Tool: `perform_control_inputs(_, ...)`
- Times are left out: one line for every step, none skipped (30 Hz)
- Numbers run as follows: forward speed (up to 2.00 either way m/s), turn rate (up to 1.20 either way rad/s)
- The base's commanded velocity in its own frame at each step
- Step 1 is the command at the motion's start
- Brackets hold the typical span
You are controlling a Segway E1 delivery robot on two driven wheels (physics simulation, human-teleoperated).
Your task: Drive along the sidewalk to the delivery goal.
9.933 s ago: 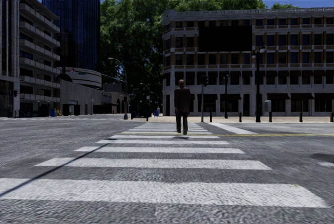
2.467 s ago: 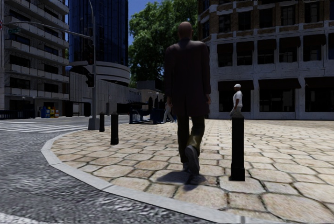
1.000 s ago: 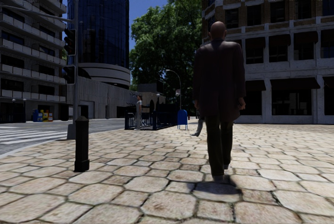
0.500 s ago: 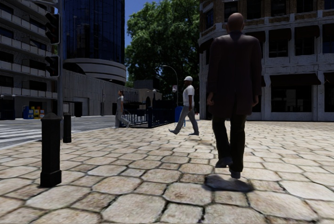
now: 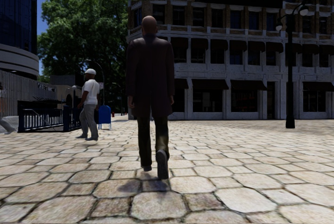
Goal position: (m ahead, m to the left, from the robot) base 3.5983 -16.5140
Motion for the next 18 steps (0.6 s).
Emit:
perform_control_inputs(1.22, -0.94)
perform_control_inputs(1.22, -0.94)
perform_control_inputs(1.22, -0.94)
perform_control_inputs(1.22, -0.94)
perform_control_inputs(1.22, -0.94)
perform_control_inputs(1.22, -0.94)
perform_control_inputs(1.22, -0.94)
perform_control_inputs(1.22, -0.94)
perform_control_inputs(1.22, -0.94)
perform_control_inputs(1.22, -0.94)
perform_control_inputs(1.22, -0.94)
perform_control_inputs(1.22, -0.94)
perform_control_inputs(1.22, -0.94)
perform_control_inputs(1.22, -0.93)
perform_control_inputs(1.22, -0.93)
perform_control_inputs(1.22, -0.93)
perform_control_inputs(1.22, -0.93)
perform_control_inputs(1.22, -0.93)
